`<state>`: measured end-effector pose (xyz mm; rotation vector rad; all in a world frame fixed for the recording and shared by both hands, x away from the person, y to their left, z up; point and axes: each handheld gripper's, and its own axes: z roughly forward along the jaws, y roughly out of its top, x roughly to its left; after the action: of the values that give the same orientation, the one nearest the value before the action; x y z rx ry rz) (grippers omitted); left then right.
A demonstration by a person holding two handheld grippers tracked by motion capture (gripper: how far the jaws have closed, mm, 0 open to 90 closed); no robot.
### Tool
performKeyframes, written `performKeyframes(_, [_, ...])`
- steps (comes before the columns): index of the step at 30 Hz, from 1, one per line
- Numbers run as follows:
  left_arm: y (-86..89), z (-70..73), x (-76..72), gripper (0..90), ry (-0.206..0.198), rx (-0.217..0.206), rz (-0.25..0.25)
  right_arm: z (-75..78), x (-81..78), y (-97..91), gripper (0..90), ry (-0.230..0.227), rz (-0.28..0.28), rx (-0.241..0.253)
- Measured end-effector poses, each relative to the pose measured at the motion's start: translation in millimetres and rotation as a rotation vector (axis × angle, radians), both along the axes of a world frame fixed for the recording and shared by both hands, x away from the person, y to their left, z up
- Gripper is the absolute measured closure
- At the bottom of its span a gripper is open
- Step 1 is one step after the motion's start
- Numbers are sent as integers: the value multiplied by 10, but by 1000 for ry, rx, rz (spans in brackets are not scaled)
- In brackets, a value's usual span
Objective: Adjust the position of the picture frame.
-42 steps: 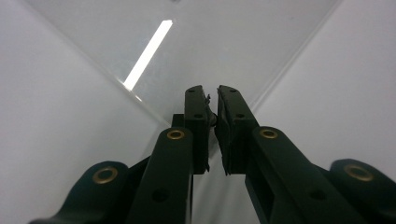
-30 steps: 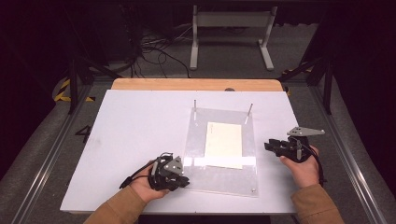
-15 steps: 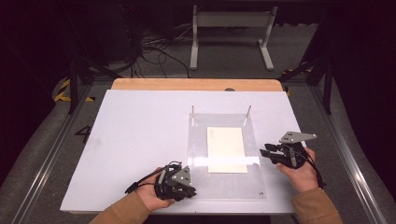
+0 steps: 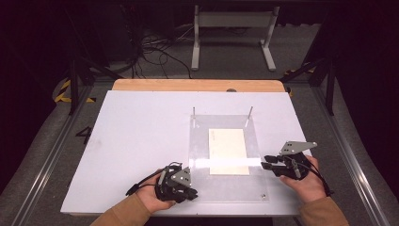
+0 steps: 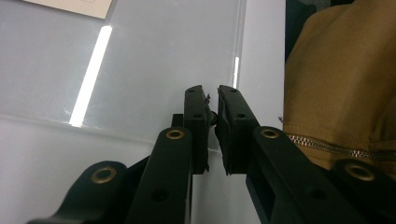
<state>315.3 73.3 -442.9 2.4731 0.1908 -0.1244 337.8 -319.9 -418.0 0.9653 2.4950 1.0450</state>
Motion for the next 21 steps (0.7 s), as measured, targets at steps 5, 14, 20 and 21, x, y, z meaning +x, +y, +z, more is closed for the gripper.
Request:
performKeyframes(5, [0, -2, -11, 825, -6, -2, 2, -34, 0, -20, 675, 23, -6, 2])
performKeyframes(14, [-2, 5, -31, 830, -29, 7, -13, -51, -29, -5, 676, 50, 31, 23])
performKeyframes(20, [11, 14, -68, 830, -25, 18, -37, -44, -94, -1, 674, 57, 52, 28])
performKeyframes(21, [15, 13, -77, 830, -25, 18, -41, -39, -98, -10, 673, 57, 51, 33])
